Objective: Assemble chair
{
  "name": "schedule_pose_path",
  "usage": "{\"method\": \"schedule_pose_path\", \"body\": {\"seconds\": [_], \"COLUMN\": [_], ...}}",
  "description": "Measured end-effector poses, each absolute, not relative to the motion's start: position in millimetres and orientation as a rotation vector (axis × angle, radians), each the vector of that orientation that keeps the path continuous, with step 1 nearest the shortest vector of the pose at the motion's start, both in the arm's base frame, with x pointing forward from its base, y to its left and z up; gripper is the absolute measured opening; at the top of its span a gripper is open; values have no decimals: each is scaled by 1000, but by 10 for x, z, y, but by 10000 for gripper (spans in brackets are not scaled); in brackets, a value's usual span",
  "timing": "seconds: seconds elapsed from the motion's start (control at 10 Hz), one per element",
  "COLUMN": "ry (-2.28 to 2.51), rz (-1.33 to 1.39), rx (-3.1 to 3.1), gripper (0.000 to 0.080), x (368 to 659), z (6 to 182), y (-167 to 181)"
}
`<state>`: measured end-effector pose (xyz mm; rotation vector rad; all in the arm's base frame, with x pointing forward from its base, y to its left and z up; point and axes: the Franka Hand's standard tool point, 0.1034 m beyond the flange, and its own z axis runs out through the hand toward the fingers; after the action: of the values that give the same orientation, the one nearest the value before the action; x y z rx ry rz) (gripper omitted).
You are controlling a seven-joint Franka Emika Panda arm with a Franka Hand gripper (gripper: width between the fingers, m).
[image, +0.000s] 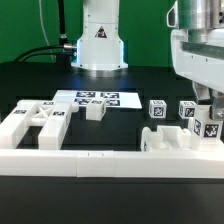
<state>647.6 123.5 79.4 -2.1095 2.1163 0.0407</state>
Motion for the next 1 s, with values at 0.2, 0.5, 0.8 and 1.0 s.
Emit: {"method": "schedule_pose_path", "body": {"seconds": [0.2, 0.5, 0.8, 1.0], "ry": [2148, 2033, 1821, 1515], "rz": [52, 40, 19, 53], "rx": [-2070, -2183, -2363, -2595], "gripper": [285, 540, 643, 648], "x": [6478, 6479, 6473, 6434], "z": [792, 787, 776, 781], "y": [1232, 1220, 1227, 1211]}}
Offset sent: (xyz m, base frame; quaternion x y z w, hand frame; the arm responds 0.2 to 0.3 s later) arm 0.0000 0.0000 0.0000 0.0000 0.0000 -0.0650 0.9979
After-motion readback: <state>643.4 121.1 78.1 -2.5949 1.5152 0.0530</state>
